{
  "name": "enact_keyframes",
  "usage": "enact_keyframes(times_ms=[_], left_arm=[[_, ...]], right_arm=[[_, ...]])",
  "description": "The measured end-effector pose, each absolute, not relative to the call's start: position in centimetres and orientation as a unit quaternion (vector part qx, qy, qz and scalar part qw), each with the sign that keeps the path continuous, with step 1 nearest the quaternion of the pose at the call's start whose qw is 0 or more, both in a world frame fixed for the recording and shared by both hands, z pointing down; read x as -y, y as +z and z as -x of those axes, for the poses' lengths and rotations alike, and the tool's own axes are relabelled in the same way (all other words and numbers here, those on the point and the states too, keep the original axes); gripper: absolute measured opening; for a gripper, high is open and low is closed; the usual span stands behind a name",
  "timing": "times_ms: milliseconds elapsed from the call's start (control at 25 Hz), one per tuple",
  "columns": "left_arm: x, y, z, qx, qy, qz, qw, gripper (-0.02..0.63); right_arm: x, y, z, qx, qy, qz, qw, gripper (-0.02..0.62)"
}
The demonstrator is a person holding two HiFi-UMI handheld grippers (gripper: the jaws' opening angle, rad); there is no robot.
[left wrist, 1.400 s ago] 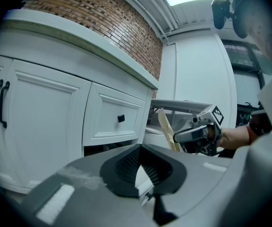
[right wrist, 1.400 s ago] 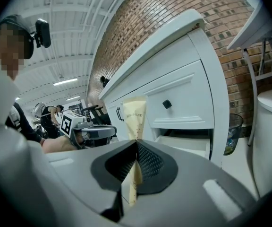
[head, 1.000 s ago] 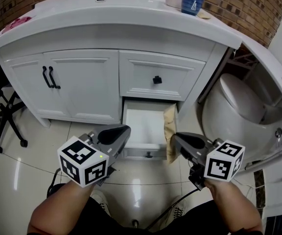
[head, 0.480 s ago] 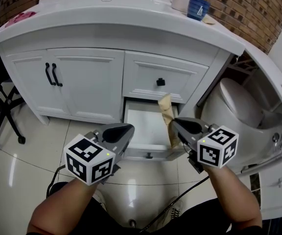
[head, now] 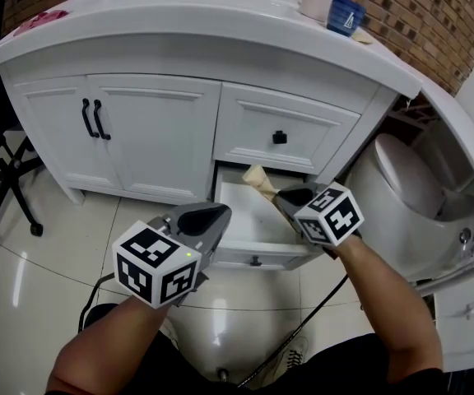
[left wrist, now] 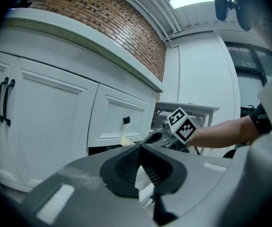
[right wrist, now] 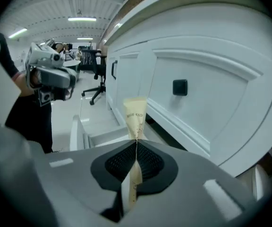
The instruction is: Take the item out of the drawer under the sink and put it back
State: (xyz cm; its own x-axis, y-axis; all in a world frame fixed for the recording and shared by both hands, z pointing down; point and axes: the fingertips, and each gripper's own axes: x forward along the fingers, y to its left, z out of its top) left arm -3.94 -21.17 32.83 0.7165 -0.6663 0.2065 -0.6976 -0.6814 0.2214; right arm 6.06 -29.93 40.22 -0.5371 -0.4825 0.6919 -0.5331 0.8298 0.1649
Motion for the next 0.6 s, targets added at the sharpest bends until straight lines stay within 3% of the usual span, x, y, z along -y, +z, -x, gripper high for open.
enact_keyframes(times_ms=[520,600], left_arm=[[21.0,32.7,4.1,0.372,0.053,-0.916,0.143,0.006],[21.0,32.7,4.2,0.371,0.053,-0.916,0.145,0.006]], right_arm=[[32.4,49.2,-4.0,0.810,-0.033,-0.240,0.534,0.014],[32.7,49.7,-4.3,0.799,-0.042,-0.244,0.549,0.041]])
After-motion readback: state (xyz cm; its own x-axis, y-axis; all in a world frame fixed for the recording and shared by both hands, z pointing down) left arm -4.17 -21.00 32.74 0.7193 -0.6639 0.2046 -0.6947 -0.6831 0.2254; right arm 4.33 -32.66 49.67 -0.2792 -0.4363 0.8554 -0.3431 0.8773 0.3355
